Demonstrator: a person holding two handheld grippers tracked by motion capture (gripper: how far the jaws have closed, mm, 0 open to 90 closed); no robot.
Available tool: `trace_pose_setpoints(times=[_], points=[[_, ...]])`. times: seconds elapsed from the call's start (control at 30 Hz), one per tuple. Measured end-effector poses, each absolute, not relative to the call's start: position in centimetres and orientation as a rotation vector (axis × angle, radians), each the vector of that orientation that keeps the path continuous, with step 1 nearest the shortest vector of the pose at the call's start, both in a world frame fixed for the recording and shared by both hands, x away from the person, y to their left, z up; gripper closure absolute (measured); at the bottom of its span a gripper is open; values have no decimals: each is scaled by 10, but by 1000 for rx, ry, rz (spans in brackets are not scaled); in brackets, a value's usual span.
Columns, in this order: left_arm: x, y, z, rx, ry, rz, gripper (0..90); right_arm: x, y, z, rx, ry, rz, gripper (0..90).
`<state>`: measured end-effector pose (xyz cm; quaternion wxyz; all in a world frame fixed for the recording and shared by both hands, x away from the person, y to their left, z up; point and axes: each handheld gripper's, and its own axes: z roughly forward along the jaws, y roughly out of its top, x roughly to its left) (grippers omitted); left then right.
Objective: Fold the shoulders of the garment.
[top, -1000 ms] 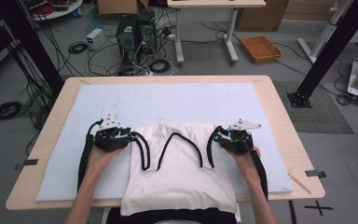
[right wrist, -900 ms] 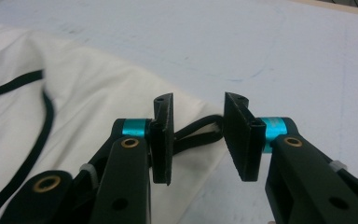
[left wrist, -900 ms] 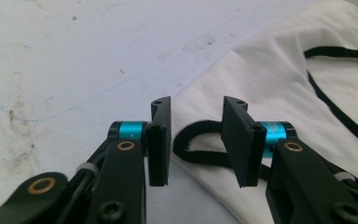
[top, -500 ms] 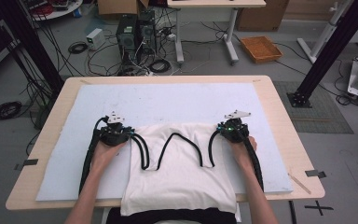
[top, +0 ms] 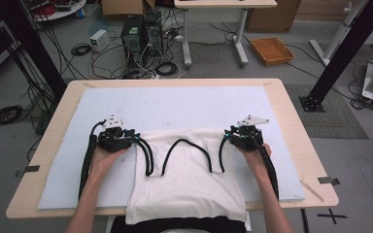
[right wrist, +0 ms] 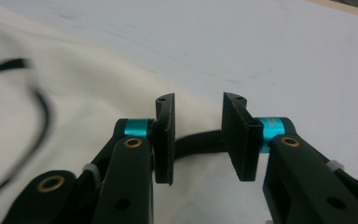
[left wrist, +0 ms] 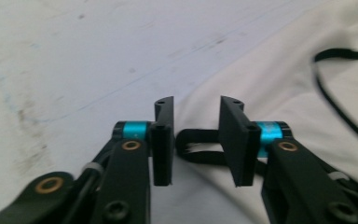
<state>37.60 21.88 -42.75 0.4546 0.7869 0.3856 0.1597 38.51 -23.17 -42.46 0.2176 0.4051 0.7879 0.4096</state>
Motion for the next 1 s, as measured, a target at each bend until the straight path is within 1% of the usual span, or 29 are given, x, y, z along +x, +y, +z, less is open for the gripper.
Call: trace_pose_setpoints(times=[0.03,0.1,0.27,0.4,0.43,0.53,0.6,0.7,0.77,0.83,0.93,1.0], points=[[371,216,-424,1953,915,369,620,378,-230,-422,1086,2200,1172,640],[356,209,-420,1967,826,359,604,362,-227,-418,1006,2227,1223,639],[322,198,-422,1984,669,237,604,324,-223,-422,870,2350,1335,637],[314,196,-427,2028,666,274,599,307,-223,-431,833,2383,1346,609],[315,198,-431,2004,700,278,584,305,-224,-433,838,2365,1340,590],[318,203,-435,2001,753,314,533,307,-230,-439,900,2296,1295,462],[318,206,-435,1988,773,324,476,308,-235,-441,930,2283,1311,405],[318,211,-434,1969,787,328,418,311,-240,-444,983,2281,1277,282],[317,214,-433,1958,798,333,374,313,-242,-445,1014,2293,1264,227],[316,216,-432,1951,803,340,361,314,-244,-445,1034,2288,1258,209],[316,219,-431,1944,808,347,339,315,-246,-443,1040,2267,1257,209],[316,220,-431,1943,815,353,339,315,-248,-442,1039,2259,1261,209]])
